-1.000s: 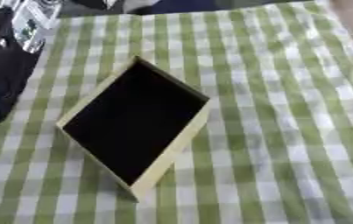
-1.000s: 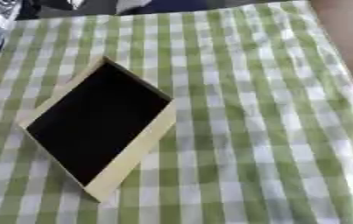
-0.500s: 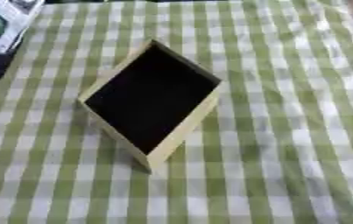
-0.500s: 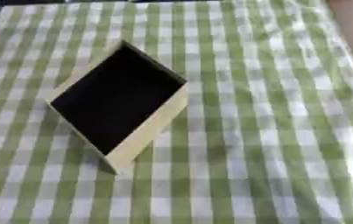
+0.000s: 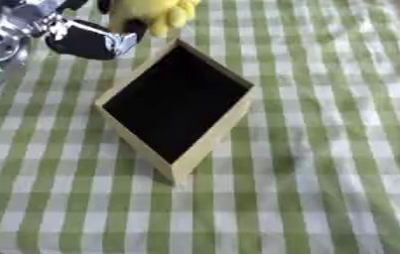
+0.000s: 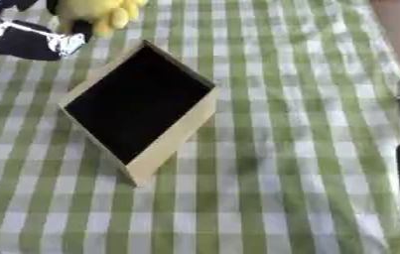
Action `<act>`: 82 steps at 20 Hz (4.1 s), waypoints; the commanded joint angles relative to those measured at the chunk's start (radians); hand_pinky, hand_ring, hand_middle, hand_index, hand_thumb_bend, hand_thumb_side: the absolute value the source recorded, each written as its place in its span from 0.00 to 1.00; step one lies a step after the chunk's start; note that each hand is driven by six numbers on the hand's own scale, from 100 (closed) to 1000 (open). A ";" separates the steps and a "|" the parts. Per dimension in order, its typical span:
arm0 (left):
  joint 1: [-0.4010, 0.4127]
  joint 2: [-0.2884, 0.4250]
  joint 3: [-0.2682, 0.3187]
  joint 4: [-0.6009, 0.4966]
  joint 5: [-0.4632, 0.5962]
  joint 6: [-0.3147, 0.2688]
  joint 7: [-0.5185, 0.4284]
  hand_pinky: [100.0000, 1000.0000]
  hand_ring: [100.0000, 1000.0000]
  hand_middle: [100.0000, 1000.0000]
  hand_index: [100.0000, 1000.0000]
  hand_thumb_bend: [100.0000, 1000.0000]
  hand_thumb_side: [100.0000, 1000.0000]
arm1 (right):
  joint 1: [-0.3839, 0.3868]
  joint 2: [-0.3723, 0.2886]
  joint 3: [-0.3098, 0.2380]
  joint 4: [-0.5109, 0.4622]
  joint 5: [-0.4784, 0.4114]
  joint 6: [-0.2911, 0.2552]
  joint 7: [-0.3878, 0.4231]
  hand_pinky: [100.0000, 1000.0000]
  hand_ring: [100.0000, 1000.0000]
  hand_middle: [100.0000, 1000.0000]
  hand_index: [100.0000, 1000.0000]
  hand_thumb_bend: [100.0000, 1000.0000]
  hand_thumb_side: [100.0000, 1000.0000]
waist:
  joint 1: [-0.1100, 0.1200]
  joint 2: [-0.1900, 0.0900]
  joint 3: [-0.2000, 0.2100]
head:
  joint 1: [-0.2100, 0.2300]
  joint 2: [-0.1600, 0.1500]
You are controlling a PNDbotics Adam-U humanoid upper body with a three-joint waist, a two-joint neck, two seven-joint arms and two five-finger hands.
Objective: Pick up objects on the table and place them in the box.
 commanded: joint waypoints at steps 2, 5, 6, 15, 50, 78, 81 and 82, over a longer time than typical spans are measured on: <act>0.011 0.030 0.019 -0.082 -0.026 -0.033 0.017 0.06 0.30 0.31 0.48 0.00 0.00 | -0.008 -0.005 -0.011 -0.020 0.008 -0.001 -0.006 0.71 0.70 0.58 0.78 0.00 1.00 | -0.007 -0.024 0.005 | -0.006 0.000; 0.028 0.012 0.015 -0.086 -0.058 -0.069 0.026 0.06 0.30 0.31 0.48 0.00 0.00 | -0.006 -0.003 -0.013 -0.020 0.008 -0.002 -0.009 0.71 0.70 0.58 0.78 0.00 1.00 | -0.013 -0.025 0.004 | -0.005 -0.007; 0.037 0.007 0.013 -0.086 -0.070 -0.075 0.029 0.07 0.30 0.31 0.48 0.00 0.00 | -0.005 -0.003 -0.014 -0.020 0.008 -0.002 -0.011 0.71 0.70 0.58 0.78 0.00 1.00 | -0.015 -0.024 0.005 | -0.004 -0.008; 0.098 0.007 -0.019 -0.086 -0.155 -0.101 0.023 0.07 0.30 0.32 0.48 0.00 0.00 | -0.001 0.000 -0.018 -0.020 0.008 0.001 -0.016 0.70 0.70 0.58 0.78 0.00 1.00 | -0.020 -0.010 0.008 | -0.017 -0.015; 0.063 -0.201 -0.091 0.180 -0.436 -0.115 -0.100 0.13 0.33 0.34 0.50 0.06 0.00 | 0.004 0.008 -0.017 -0.020 0.003 0.008 -0.015 0.70 0.69 0.57 0.78 0.00 1.00 | -0.017 0.026 -0.005 | -0.008 -0.052; 0.090 -0.172 0.055 0.020 -0.325 -0.079 -0.204 0.60 0.75 0.78 0.87 0.33 0.32 | 0.008 0.008 -0.023 -0.020 0.005 0.008 -0.021 0.70 0.69 0.57 0.78 0.00 1.00 | -0.024 0.007 -0.018 | -0.006 -0.007; 0.101 -0.152 0.107 -0.036 -0.231 -0.059 -0.214 0.59 0.74 0.76 0.86 0.30 0.32 | 0.009 0.009 -0.024 -0.020 0.006 0.008 -0.023 0.70 0.70 0.57 0.78 0.00 1.00 | -0.024 0.002 -0.017 | -0.012 0.002; 0.104 -0.146 0.120 -0.053 -0.205 -0.051 -0.217 0.58 0.73 0.76 0.86 0.28 0.33 | 0.008 0.010 -0.024 -0.020 0.007 0.007 -0.024 0.70 0.70 0.57 0.78 0.00 1.00 | -0.025 0.000 -0.015 | -0.013 0.004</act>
